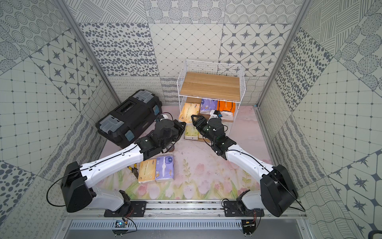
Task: Remove the tissue boxes from the shelf
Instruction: Pick up a box of tissues from the shelf, then place the box of tissues at the center of the board.
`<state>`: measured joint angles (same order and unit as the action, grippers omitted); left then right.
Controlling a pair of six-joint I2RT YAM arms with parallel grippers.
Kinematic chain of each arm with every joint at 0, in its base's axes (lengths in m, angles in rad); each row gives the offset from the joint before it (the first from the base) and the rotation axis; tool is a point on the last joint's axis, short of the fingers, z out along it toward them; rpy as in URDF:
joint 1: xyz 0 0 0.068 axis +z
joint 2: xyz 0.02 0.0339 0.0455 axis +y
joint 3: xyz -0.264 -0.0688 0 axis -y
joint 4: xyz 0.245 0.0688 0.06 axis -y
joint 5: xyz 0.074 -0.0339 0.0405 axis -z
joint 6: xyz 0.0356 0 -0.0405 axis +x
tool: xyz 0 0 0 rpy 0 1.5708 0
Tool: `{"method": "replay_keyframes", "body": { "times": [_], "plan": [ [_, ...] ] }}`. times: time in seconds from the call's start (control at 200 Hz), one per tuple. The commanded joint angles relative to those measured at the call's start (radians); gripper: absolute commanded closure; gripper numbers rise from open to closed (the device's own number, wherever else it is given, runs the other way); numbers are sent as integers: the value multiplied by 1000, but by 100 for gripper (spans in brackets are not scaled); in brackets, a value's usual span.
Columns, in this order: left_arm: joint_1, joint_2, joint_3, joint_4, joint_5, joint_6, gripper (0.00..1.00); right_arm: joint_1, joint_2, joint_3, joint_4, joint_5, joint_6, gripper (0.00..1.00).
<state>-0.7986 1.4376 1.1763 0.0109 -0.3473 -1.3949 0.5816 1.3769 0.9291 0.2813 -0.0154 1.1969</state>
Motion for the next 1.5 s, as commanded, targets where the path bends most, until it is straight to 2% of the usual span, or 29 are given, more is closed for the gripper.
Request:
{"method": "replay_keyframes", "body": {
  "times": [0.0, 0.045, 0.095, 0.4, 0.49, 0.6, 0.836, 1.041, 1.196, 1.326, 1.496],
  "plan": [
    [-3, -16, -8, 23, 11, -15, 100, -5, 15, 41, 75, -30, -10, 50],
    [-4, -19, -11, 23, 13, -18, 100, -6, 14, 42, 76, -34, -12, 54],
    [-3, -25, -16, 26, 13, -17, 93, -5, 10, 40, 75, -35, -16, 58],
    [10, -131, -102, 91, 34, 115, 37, -18, -74, -8, 52, -77, -64, 79],
    [11, -202, -170, 113, 30, 152, 28, -26, -114, -29, 30, -114, -79, 82],
    [13, -285, -253, 144, 31, 197, 25, -30, -169, -50, -22, -168, -127, 82],
    [37, -425, -334, 16, 27, 277, 23, -50, -310, -103, -189, -317, -227, 83],
    [62, -468, -430, -116, 25, 240, 23, -36, -425, -153, -410, -384, -332, 83],
    [68, -464, -512, -144, 25, 182, 23, 20, -425, -200, -487, -361, -371, 82],
    [70, -439, -554, -132, 25, 130, 23, 76, -364, -277, -428, -317, -336, 81],
    [72, -412, -576, -108, 37, 85, 24, 168, -252, -362, -254, -249, -264, 81]
  ]
}}
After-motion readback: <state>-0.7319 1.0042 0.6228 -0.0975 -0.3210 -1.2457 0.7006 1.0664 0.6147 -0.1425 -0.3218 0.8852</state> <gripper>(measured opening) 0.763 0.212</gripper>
